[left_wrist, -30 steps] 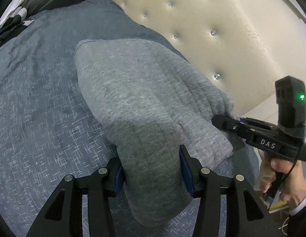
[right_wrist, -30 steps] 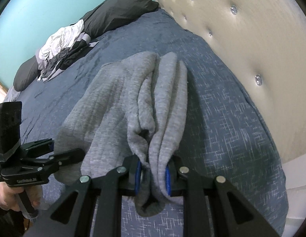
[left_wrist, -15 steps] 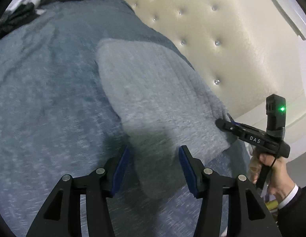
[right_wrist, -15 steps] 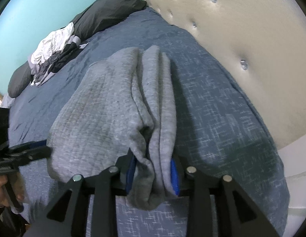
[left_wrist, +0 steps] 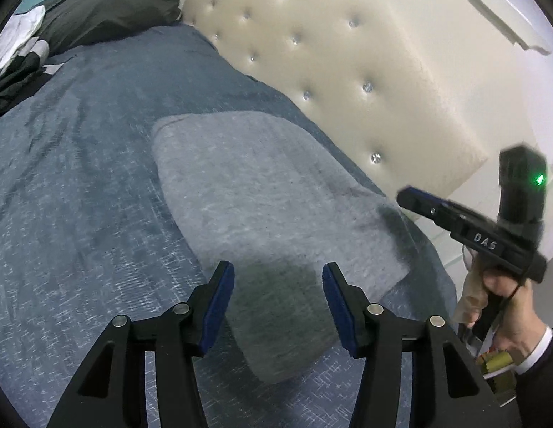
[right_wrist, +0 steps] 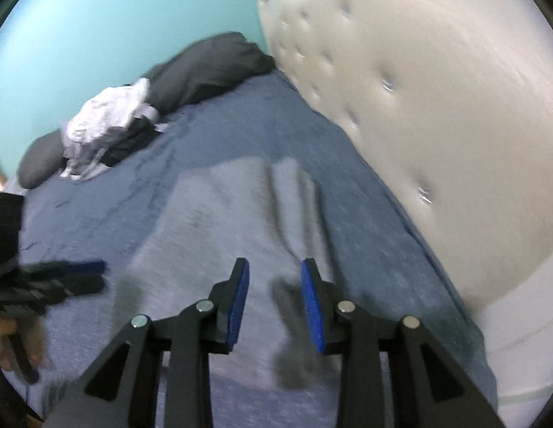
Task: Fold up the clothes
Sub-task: 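Lower the sweatshirt onto the bed by the headboard and open both tools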
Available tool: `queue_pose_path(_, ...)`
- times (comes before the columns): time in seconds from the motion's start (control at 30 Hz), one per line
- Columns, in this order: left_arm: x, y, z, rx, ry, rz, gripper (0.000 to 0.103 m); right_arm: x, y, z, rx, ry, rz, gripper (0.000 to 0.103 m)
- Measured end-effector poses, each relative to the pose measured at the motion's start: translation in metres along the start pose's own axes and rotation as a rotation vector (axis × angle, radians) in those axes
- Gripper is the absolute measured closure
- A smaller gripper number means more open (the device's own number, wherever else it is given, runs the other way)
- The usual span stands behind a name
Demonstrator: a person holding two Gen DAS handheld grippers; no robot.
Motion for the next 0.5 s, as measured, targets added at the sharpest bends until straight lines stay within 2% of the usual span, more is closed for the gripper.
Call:
queue_pose_path(0.13, 0.006, -0.008, 0.005, -0.015, 0.009, 0.024, 0.047, 0.003, -0.026, 0.02, -0.052, 0.063, 0.067, 0.081)
queue_pose_path(0.3, 0.02, -0.014, 0.012, -0.029, 0.007, 0.05, 0.047, 0.019, -0.061, 0.009, 0.024, 0.061, 0.163, 0.086)
queue_pose_path(0.33, 0.022, -0.014, 0.014, -0.028, 0.008, 0.051, 0.047, 0.021, -0.065, 0.002, 0.04, 0.044, 0.174, 0.09)
queue_pose_path(0.37, 0.025, -0.014, 0.015, -0.025, 0.012, 0.053, 0.047, 0.024, -0.07, -0.007, 0.062, 0.017, 0.183, 0.098)
queue_pose_path(0.5, 0.03, -0.013, 0.014, -0.021, 0.009, 0.055, 0.047, 0.027, -0.073, -0.027, 0.091, -0.05, 0.169, 0.101)
Point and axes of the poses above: each gripper's, at about its wrist camera, not at the fingertips, and y roughly against the way its jaws point, z to its left, x to its underside, the point moved 2 cm from there along -y, roughly the way its jaws point, and after that the axes turned 14 degrees about -z, right-handed, at the moved point
